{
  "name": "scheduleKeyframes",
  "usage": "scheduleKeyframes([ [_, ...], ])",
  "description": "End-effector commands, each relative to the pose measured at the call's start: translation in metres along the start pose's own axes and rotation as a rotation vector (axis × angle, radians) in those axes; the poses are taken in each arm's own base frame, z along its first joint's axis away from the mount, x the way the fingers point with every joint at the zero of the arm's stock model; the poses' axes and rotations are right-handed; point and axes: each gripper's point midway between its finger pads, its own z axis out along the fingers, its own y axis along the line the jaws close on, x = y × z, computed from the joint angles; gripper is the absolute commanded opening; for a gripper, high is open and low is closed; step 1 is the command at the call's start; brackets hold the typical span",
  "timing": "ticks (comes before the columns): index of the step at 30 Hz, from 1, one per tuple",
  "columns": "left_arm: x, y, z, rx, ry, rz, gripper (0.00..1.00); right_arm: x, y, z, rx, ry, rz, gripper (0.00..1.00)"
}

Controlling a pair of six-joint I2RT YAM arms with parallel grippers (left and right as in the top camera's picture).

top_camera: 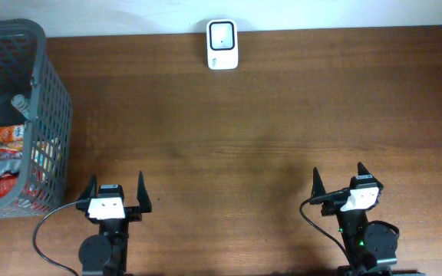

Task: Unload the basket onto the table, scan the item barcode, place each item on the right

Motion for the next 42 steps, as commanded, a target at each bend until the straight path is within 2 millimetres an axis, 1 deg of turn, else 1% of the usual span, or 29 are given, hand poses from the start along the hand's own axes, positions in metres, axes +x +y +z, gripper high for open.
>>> scheduleKeyframes([
  [1,0.001,0.000,0.000,0.004,-0.001,0.001,0.99,0.003,-0.002,0.000,0.012,0.005,-0.002,0.98],
  [12,0.001,0.000,0.000,0.004,-0.001,0.001,0.99,0.003,-0.002,0.000,0.012,0.005,-0.002,0.99],
  [14,-0.006,0.002,0.000,-0.011,-0.030,-0.001,0.99,0.003,-0.002,0.000,0.012,0.005,-0.002,0.98],
  [16,-0.024,-0.009,-0.002,0.058,-0.103,-0.004,0.99,0.003,-0.002,0.000,0.012,0.005,-0.002,0.98],
  [18,-0.030,-0.028,-0.004,0.170,-0.131,0.002,0.99,0.003,-0.002,0.000,0.012,0.005,-0.002,0.98],
  [20,-0.046,-0.055,-0.014,0.332,-0.203,0.018,0.99,0.003,-0.002,0.000,0.012,0.005,-0.002,0.98],
  [21,-0.058,-0.078,-0.027,0.476,-0.262,0.042,0.99,0.003,-0.002,0.000,0.012,0.005,-0.002,0.98],
  [22,-0.067,-0.094,-0.040,0.586,-0.313,0.067,0.99,0.003,-0.002,0.000,0.012,0.005,-0.002,0.98],
  [23,-0.074,-0.108,-0.054,0.689,-0.364,0.098,0.99,0.003,-0.002,0.000,0.012,0.005,-0.002,0.98],
  [25,-0.091,-0.129,-0.085,0.858,-0.490,0.180,0.99,0.003,-0.002,0.000,0.012,0.005,-0.002,0.98],
  [29,-0.110,-0.135,-0.109,0.916,-0.630,0.260,0.99,0.003,-0.002,0.000,0.012,0.005,-0.002,0.98],
  [30,-0.118,-0.137,-0.120,0.937,-0.686,0.282,0.99,0.003,-0.002,0.000,0.012,0.005,-0.002,0.98],
  [34,-0.151,-0.133,-0.148,0.923,-0.850,0.314,0.99,0.003,-0.002,0.000,0.012,0.005,-0.002,0.98],
  [35,-0.164,-0.132,-0.156,0.918,-0.883,0.329,0.99,0.003,-0.002,0.000,0.012,0.005,-0.002,0.98],
  [38,-0.190,-0.129,-0.170,0.909,-0.903,0.336,0.99,0.003,-0.002,0.000,0.012,0.005,-0.002,0.98],
  [39,-0.203,-0.126,-0.173,0.894,-0.892,0.320,0.99,0.003,-0.002,0.000,0.012,0.005,-0.002,0.98],
  [41,-0.224,-0.121,-0.173,0.859,-0.846,0.297,0.99,0.003,-0.002,0.000,0.012,0.005,-0.002,0.98],
  [42,-0.233,-0.118,-0.170,0.835,-0.804,0.272,0.99,0.003,-0.002,0.000,0.012,0.005,-0.002,0.98],
])
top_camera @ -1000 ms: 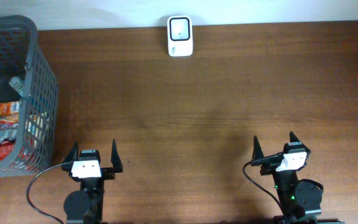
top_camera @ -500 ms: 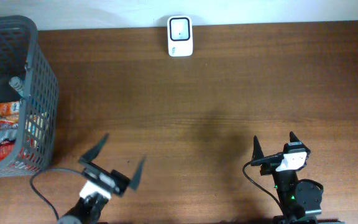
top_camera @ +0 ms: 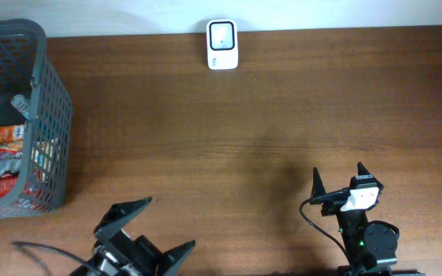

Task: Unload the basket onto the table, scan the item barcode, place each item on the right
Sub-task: 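Swing the left gripper over the basket and grasp the teal Listerine bottle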

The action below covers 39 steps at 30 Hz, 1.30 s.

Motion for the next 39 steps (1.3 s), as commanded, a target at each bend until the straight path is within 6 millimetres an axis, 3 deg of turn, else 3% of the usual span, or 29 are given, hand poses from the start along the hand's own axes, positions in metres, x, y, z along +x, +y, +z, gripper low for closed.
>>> scheduleKeyframes([
  [1,-0.037,0.032,0.011,-0.103,0.066,-0.058,0.99,0.003,-0.002,0.000,0.012,0.004,-0.002,0.99],
  [3,-0.032,0.050,0.015,-0.177,0.196,-0.190,0.99,0.003,-0.002,0.000,0.012,0.004,-0.002,0.98],
  [6,-0.029,0.048,0.023,-0.114,0.352,-0.372,0.99,0.003,-0.002,0.000,0.012,0.004,-0.002,0.98],
  [11,-0.062,0.035,0.044,0.100,0.265,-0.346,0.99,0.003,-0.002,0.000,0.012,0.004,-0.002,0.98],
  [14,-0.080,0.047,0.054,0.091,0.188,-0.329,0.99,0.003,-0.002,0.000,0.012,0.004,-0.002,0.98],
  [17,-0.081,0.062,0.061,0.054,0.181,-0.388,0.99,0.003,-0.002,0.000,0.012,0.004,-0.002,0.98],
  [21,-0.049,0.085,0.079,0.039,0.318,-0.567,0.99,0.003,-0.002,0.000,0.012,0.004,-0.002,0.98],
  [24,-0.006,0.104,0.089,0.003,0.500,-0.666,0.99,0.003,-0.002,0.000,0.012,0.004,-0.002,0.98],
  [28,0.062,0.154,0.058,-0.318,0.920,-0.670,0.99,0.003,-0.002,0.000,0.012,0.004,-0.002,0.98],
  [31,0.066,0.174,0.058,-0.379,0.999,-0.675,0.99,0.003,-0.002,0.000,0.012,0.004,-0.002,0.98],
  [39,0.078,0.175,0.064,-0.356,1.017,-0.707,0.99,0.003,-0.002,0.000,0.012,0.004,-0.002,0.98],
])
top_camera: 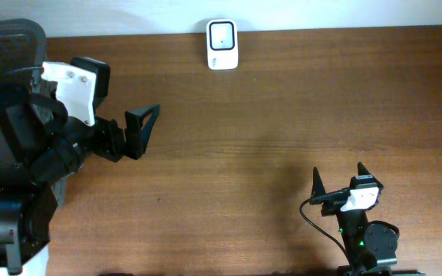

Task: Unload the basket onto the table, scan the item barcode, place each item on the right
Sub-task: 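Swing the left gripper over the basket and grasp the teal Listerine bottle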

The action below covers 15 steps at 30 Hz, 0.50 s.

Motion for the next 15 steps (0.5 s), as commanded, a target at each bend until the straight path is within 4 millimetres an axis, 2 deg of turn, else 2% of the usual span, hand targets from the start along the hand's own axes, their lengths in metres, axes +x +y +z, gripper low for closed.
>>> scheduleKeyframes([
  [1,-0.001,0.011,0.007,-0.041,0.014,0.002,0.99,0.003,-0.002,0.000,0.011,0.005,-0.002,0.98],
  [4,-0.005,0.035,0.010,-0.162,0.021,-0.108,0.99,0.003,-0.002,0.000,0.011,0.005,-0.002,0.98],
  [7,-0.019,0.081,0.005,-0.417,0.010,-0.183,0.99,0.003,-0.002,0.000,0.011,0.005,-0.002,0.98],
  [12,-0.061,0.152,-0.034,-0.787,-0.090,-0.267,0.99,0.003,-0.002,0.000,0.011,0.005,-0.002,0.98],
  [15,-0.069,0.204,-0.061,-0.977,-0.163,-0.371,0.99,0.003,-0.002,0.000,0.011,0.005,-0.002,0.98],
])
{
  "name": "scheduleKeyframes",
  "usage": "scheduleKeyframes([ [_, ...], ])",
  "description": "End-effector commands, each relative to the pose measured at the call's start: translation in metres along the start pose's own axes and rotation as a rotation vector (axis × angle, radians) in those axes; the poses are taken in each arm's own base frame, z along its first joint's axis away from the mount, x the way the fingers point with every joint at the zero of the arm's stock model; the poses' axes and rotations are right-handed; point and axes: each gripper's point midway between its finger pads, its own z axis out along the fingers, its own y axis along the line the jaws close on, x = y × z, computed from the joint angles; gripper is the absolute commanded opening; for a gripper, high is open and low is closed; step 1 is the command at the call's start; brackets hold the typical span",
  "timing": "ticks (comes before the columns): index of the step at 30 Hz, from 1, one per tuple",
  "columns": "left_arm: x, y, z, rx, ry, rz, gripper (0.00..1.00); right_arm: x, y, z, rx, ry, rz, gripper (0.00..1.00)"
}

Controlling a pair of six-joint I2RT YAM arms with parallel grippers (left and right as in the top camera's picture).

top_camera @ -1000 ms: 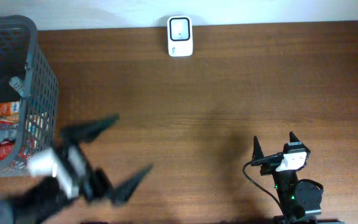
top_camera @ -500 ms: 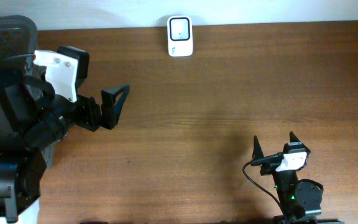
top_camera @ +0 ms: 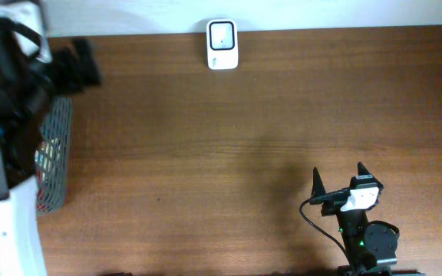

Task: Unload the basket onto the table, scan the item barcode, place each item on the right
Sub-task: 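Swing the left gripper over the basket and grasp the teal Listerine bottle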

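Observation:
The white barcode scanner [top_camera: 222,44] lies at the table's far edge, in the middle. My left arm is raised high over the grey basket [top_camera: 54,149] at the far left and covers most of it. The left gripper [top_camera: 75,65] shows only as a dark blur above the basket's right rim, so the state of its jaws is unclear. The packets in the basket are hidden under the arm. Near the front right my right gripper [top_camera: 339,175] rests open and empty, pointing away from me.
Only the basket's right wall shows, beside the left arm's white base. Brown wooden table [top_camera: 236,146] stretches between the scanner and the right arm. A black cable loops beside the right arm's base.
My left arm has moved further left and toward the far edge; its gripper went from beside the basket's right wall to above the basket's rim. The right arm has not moved.
Both grippers first rested open at the front edge, with snack packets visible in the basket. The left arm then turned at its base, later stood raised beside the basket with open jaws, and now hangs over the basket. The right arm stayed still throughout.

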Motion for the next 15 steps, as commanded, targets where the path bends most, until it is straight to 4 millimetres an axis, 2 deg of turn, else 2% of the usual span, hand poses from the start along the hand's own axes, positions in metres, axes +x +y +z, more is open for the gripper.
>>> scheduleKeyframes([
  [1,-0.030,0.093,0.006,-0.367,-0.101,-0.198,0.99,0.003,-0.002,0.000,0.012,0.005,-0.002,0.98],
  [5,-0.027,0.146,0.024,-0.495,-0.095,-0.269,0.99,0.003,-0.002,0.000,0.012,0.005,-0.002,0.98],
  [11,-0.001,0.217,0.046,-0.647,-0.006,-0.332,0.99,0.003,-0.002,0.000,0.012,0.005,-0.002,0.98],
  [15,0.013,0.229,0.058,-0.657,0.052,-0.345,0.99,0.003,-0.002,0.000,0.012,0.005,-0.002,0.98],
])
